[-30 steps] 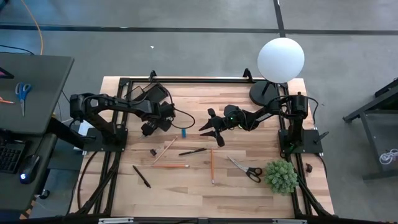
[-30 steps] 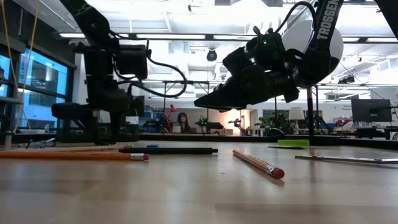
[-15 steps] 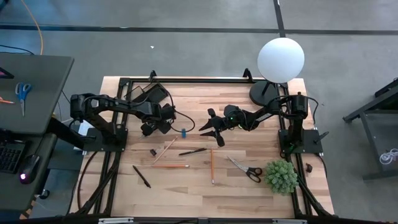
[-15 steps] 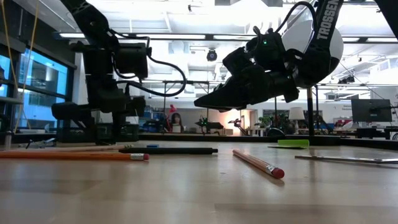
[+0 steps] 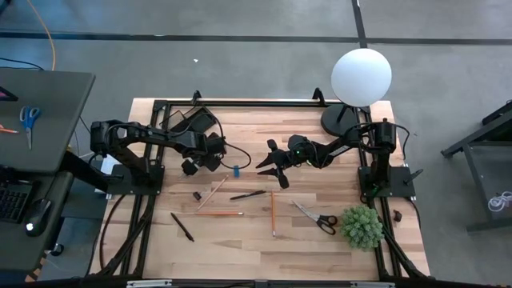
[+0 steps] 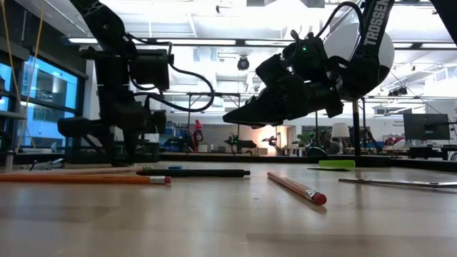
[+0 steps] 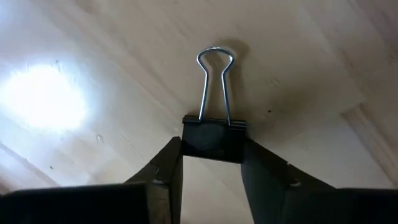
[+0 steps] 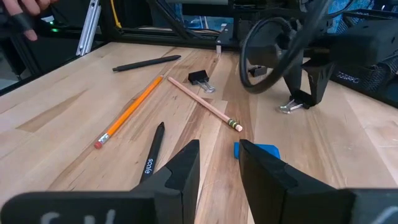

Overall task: Pick and place office supplies into organizer
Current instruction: Put the black binder clip into the bottom left section of the desk organizer

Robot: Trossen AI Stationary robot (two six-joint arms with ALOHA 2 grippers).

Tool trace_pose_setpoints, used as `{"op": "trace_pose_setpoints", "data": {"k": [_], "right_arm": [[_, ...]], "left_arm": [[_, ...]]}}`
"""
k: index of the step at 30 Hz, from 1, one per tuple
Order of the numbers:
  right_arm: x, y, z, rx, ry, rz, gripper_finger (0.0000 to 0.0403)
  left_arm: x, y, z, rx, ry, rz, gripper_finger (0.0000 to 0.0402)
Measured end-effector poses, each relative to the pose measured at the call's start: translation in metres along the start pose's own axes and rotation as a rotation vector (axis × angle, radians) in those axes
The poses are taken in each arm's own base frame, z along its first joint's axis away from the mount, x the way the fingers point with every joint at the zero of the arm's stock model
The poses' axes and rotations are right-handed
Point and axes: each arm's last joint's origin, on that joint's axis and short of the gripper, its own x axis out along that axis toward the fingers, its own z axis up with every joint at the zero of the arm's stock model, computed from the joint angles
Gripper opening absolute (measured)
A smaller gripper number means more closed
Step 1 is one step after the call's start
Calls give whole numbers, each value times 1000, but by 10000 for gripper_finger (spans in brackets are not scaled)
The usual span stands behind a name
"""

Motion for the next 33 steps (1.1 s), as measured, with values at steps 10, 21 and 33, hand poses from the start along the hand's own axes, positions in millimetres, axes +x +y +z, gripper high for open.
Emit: {"op": "trace_pose_setpoints", "data": {"k": [10,21,33], "right_arm": [[0,0,0,0,0,0,103],[0,0,0,-1,2,-2,103],[0,0,-3,14,31,2,102]], "left_arm": [[-7,-2,-10,-455,193,67,170],[-21,-1,-11,-659,206,-15,54],[-24,9,-13,-523,281,192,57]]}}
